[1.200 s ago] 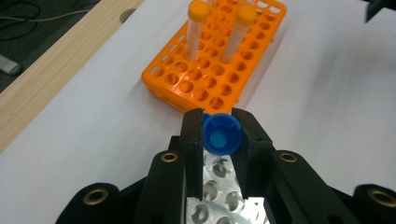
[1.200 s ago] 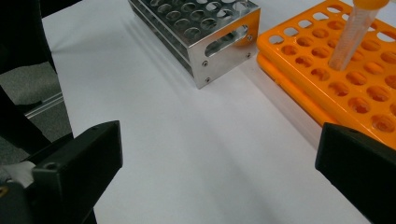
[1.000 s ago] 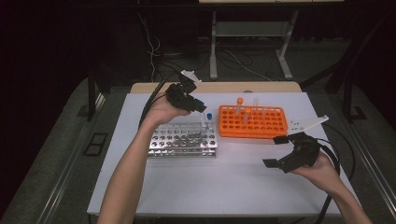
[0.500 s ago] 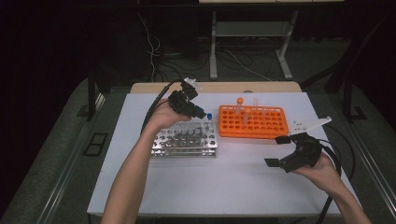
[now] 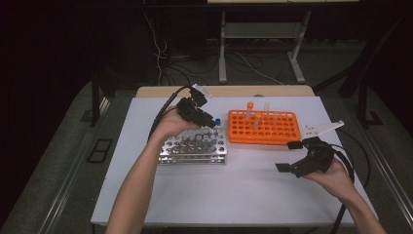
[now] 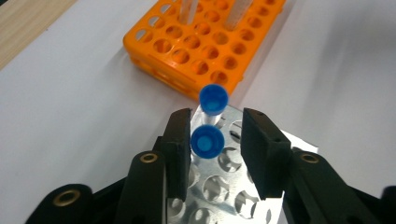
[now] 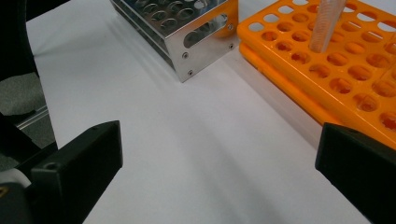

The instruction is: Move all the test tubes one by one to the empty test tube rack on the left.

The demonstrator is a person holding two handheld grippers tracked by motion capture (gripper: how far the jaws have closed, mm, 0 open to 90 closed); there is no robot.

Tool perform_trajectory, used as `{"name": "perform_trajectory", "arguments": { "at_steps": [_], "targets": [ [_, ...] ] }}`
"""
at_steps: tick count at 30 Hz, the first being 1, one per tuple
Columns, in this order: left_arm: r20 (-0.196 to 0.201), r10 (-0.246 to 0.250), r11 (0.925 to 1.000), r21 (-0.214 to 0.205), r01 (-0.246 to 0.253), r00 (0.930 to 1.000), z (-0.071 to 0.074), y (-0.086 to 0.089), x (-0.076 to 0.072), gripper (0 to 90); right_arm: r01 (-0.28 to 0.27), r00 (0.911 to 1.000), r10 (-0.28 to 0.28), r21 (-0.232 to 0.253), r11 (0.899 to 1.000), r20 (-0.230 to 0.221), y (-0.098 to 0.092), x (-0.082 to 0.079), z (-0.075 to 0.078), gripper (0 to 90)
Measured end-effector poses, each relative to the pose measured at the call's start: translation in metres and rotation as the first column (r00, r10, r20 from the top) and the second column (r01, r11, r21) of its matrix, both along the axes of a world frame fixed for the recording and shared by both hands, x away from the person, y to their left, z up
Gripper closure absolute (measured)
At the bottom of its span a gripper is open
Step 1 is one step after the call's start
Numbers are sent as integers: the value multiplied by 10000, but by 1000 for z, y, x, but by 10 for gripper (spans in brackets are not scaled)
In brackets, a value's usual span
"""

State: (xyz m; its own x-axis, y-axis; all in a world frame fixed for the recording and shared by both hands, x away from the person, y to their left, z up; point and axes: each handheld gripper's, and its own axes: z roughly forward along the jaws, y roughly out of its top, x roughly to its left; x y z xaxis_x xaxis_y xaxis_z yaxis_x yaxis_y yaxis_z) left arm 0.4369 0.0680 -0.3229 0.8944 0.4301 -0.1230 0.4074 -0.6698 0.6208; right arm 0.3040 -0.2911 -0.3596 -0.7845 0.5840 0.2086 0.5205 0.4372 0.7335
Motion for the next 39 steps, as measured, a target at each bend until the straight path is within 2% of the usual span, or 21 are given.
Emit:
{"name": "perform_trajectory", "arguments": {
  "at_steps": [3,7,11,14,17,18,25,32,39],
  "targets": [
    [110,60,10000,-75,-59,9999,5,2,-4,543,71,10000,-71,-14,10000,6,-2,4,1,3],
    [379,371,9990,-256,-362,9986,16,8,-12,439,250,9997,-249,-66,9997,13,-6,11,4,3],
    [662,550,9968,-619,-510,9963,28,15,-23,344,371,9993,-370,-182,9991,61,-9,21,7,3],
    [726,619,9947,-863,-556,9954,34,20,-32,266,461,9989,-461,-292,9985,26,-10,29,9,3],
    [921,636,9941,-940,-549,9937,37,25,-42,197,583,9983,-584,-489,9971,4,-11,38,9,3],
    [921,641,9937,-977,-551,9937,37,26,-46,152,614,9981,-614,-541,9966,11,-11,42,9,3],
    [984,929,9879,-1329,-794,9908,38,36,-69,0,857,9962,-866,-595,9945,-116,-14,65,5,3],
    [1159,1041,9838,-1580,-851,9878,36,46,-90,0,989,9950,-993,-480,9939,-54,-15,83,-1,4],
    [1243,958,9824,-1715,-738,9876,32,50,-106,0,1393,9900,-1401,-459,9892,-160,-17,102,-15,4]
  ]
}}
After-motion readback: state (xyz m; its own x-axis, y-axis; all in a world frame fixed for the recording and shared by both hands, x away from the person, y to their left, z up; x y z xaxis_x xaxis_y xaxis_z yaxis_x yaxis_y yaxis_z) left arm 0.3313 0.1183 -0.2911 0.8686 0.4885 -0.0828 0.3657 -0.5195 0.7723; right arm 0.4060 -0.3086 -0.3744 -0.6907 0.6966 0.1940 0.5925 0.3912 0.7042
